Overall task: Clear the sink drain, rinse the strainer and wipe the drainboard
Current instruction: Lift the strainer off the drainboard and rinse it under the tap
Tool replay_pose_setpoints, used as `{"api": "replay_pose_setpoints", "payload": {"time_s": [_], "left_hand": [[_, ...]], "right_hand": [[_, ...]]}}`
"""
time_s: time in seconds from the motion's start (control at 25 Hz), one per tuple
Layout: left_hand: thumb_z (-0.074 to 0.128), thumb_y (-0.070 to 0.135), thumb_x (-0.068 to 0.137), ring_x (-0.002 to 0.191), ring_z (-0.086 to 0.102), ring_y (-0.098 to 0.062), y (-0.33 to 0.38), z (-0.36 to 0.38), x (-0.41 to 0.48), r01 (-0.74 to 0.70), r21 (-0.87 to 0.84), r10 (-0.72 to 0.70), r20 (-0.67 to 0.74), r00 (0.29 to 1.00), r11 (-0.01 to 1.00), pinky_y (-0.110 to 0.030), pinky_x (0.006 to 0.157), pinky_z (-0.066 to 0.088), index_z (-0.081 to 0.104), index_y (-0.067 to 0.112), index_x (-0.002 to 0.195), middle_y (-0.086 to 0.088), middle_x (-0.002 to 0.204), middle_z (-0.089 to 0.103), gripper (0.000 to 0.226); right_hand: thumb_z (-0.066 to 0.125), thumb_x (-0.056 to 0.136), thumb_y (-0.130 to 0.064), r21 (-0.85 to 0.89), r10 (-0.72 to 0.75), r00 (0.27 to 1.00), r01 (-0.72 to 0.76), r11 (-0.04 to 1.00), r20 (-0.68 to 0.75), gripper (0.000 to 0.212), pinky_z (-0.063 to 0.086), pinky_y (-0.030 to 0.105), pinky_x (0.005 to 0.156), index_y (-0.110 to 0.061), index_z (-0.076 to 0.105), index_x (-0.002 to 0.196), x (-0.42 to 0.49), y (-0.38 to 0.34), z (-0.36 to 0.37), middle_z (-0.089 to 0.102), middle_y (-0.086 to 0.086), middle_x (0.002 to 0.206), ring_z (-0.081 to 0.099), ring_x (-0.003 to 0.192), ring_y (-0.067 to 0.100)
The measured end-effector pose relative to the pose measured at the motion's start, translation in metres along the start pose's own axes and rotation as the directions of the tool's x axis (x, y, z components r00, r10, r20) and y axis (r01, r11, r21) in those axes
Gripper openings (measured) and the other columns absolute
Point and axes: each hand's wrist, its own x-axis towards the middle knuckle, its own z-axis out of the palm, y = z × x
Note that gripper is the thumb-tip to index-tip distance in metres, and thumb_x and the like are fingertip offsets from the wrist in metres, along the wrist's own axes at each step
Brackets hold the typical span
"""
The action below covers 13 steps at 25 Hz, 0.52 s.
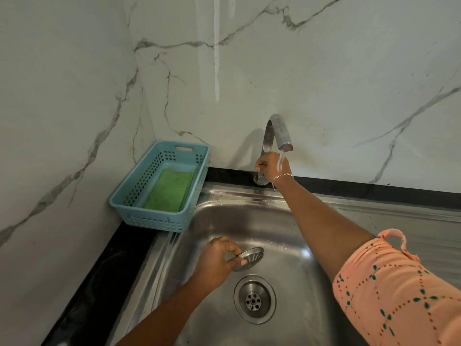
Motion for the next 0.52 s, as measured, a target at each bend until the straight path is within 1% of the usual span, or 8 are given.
{"api": "replay_pose_setpoints", "payload": {"time_s": [0.08, 0.2, 0.28, 0.36, 0.4, 0.44, 0.48, 0.52], "left_hand": [[0.073, 0.013, 0.073, 0.085, 0.055, -0.016, 0.0, 0.001, 0.0, 0.015, -0.001, -0.015, -0.008, 1.0, 1.0, -0.033, 0.082, 0.044, 0.069, 0.003, 0.082, 0.002, 0.085, 0.056, 0.014], [0.073, 0.012, 0.072, 0.086, 0.056, -0.017, 0.0, 0.006, 0.002, 0.043, -0.008, -0.043, -0.011, 0.999, 0.999, -0.033, 0.083, 0.044, 0.069, 0.002, 0.082, 0.002, 0.084, 0.056, 0.014], [0.073, 0.013, 0.073, 0.09, 0.058, -0.02, 0.003, 0.012, 0.005, 0.065, -0.003, -0.065, -0.014, 0.998, 0.998, -0.033, 0.086, 0.044, 0.068, 0.003, 0.083, -0.003, 0.087, 0.06, 0.016], [0.072, 0.014, 0.074, 0.089, 0.058, -0.019, 0.007, 0.017, 0.01, 0.102, 0.001, -0.102, -0.003, 0.995, 0.995, -0.029, 0.083, 0.044, 0.068, 0.003, 0.083, -0.008, 0.093, 0.065, 0.015], [0.071, 0.013, 0.075, 0.083, 0.058, -0.016, 0.009, 0.019, 0.014, 0.127, -0.003, -0.127, 0.011, 0.992, 0.992, -0.025, 0.077, 0.043, 0.068, 0.002, 0.083, -0.008, 0.091, 0.066, 0.013], [0.07, 0.011, 0.075, 0.074, 0.056, -0.012, 0.011, 0.02, 0.018, 0.153, -0.001, -0.153, 0.031, 0.988, 0.988, -0.019, 0.067, 0.043, 0.068, 0.001, 0.083, -0.008, 0.086, 0.066, 0.012], [0.069, 0.01, 0.077, 0.064, 0.052, -0.008, 0.013, 0.021, 0.022, 0.179, 0.013, -0.179, 0.055, 0.982, 0.984, -0.012, 0.059, 0.04, 0.068, -0.001, 0.083, -0.007, 0.079, 0.065, 0.012], [0.067, 0.009, 0.078, 0.059, 0.049, -0.006, 0.014, 0.022, 0.028, 0.2, 0.028, -0.202, 0.077, 0.976, 0.979, -0.009, 0.053, 0.037, 0.068, -0.002, 0.083, -0.009, 0.075, 0.065, 0.013]], "right_hand": [[0.053, 0.083, 0.005, 0.079, 0.003, 0.999, -0.006, 0.997, 0.043, 0.02, 0.048, 0.027, 0.088, 0.002, 0.071, 0.093, 0.0, 0.001, 0.002, 0.071, 0.018, 0.101, 0.065, 0.098, 0.03], [0.059, 0.083, 0.003, 0.257, 0.008, 0.99, -0.045, 0.965, 0.144, 0.021, 0.045, 0.018, 0.086, 0.005, 0.067, 0.103, -0.006, -0.002, -0.004, 0.067, 0.021, 0.108, 0.062, 0.103, 0.03], [0.059, 0.084, 0.002, 0.451, 0.031, 0.985, -0.105, 0.887, 0.168, 0.022, 0.05, 0.024, 0.084, 0.006, 0.064, 0.105, -0.019, -0.003, -0.011, 0.065, 0.023, 0.104, 0.061, 0.101, 0.032], [0.053, 0.087, 0.003, 0.603, 0.185, 0.963, -0.266, 0.752, 0.195, 0.017, 0.055, 0.027, 0.068, 0.004, 0.064, 0.1, -0.044, 0.002, -0.015, 0.063, 0.021, 0.096, 0.062, 0.09, 0.03], [0.051, 0.088, 0.004, 0.59, 0.253, 0.924, -0.379, 0.713, 0.287, 0.017, 0.056, 0.026, 0.063, 0.003, 0.065, 0.097, -0.058, 0.008, -0.014, 0.064, 0.017, 0.093, 0.063, 0.083, 0.026], [0.048, 0.088, 0.006, 0.54, 0.266, 0.853, -0.496, 0.68, 0.449, 0.018, 0.057, 0.024, 0.059, 0.003, 0.064, 0.096, -0.074, 0.012, -0.014, 0.064, 0.014, 0.09, 0.064, 0.077, 0.022], [0.046, 0.088, 0.009, 0.487, 0.216, 0.751, -0.59, 0.644, 0.623, 0.02, 0.058, 0.022, 0.059, 0.004, 0.063, 0.099, -0.091, 0.015, -0.014, 0.064, 0.012, 0.087, 0.063, 0.074, 0.018], [0.044, 0.089, 0.01, 0.447, 0.141, 0.664, -0.629, 0.636, 0.734, 0.023, 0.058, 0.021, 0.062, 0.006, 0.06, 0.105, -0.102, 0.016, -0.013, 0.064, 0.011, 0.085, 0.063, 0.076, 0.017]]}}
